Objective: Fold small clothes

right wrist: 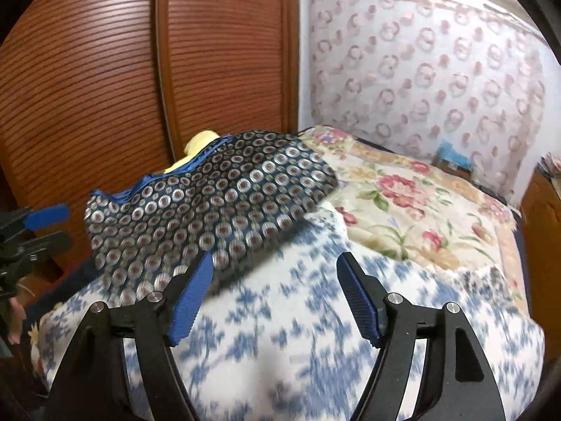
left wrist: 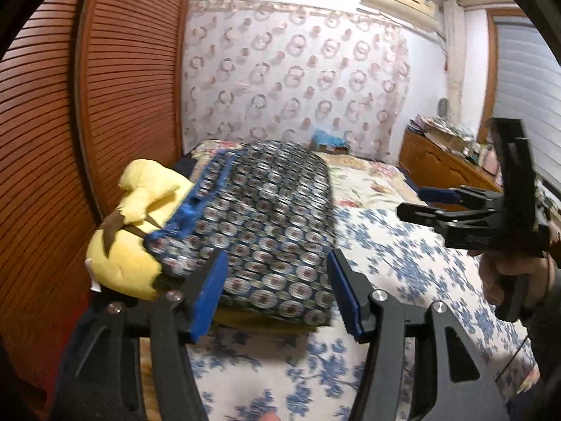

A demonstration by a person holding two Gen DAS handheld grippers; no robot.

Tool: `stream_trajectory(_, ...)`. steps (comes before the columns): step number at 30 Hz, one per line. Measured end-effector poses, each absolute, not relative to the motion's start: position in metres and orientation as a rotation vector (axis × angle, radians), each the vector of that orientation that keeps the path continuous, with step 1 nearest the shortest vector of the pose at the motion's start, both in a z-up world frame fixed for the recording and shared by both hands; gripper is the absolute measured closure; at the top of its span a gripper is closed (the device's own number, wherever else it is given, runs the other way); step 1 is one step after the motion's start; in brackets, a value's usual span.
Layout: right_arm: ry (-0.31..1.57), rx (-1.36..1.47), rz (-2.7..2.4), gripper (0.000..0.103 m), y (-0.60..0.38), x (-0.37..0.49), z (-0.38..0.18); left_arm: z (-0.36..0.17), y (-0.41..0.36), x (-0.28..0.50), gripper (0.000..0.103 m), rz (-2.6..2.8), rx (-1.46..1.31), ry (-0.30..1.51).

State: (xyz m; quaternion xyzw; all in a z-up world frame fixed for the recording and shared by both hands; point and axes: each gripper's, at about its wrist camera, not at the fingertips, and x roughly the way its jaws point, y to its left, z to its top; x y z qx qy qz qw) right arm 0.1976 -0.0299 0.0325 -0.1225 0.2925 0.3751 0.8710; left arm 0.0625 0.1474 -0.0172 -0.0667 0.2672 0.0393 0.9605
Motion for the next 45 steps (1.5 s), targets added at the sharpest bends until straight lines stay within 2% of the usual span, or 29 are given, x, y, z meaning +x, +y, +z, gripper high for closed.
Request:
stream_trajectory(4, 0.595, -0.214, 0.717, 0.02, -0.071, 0.174, 0.035, -0.018, 0.121, 0.064, 0.045, 0.037, -0.114, 0.552)
stream_trajectory(22, 0.416, -0.049, 0.345, 0.019, -0.219, 0.076, 0.081, 0.027, 0.029, 0.05, 0.045, -0.039, -0.052, 0.471)
stream_trajectory(45, 0.409, -0.016, 0.298, 0.019, -0.24, 0.069, 0.08, 0.036, 0.015, 0.038, 0.045, -0.016, -0.035, 0.447)
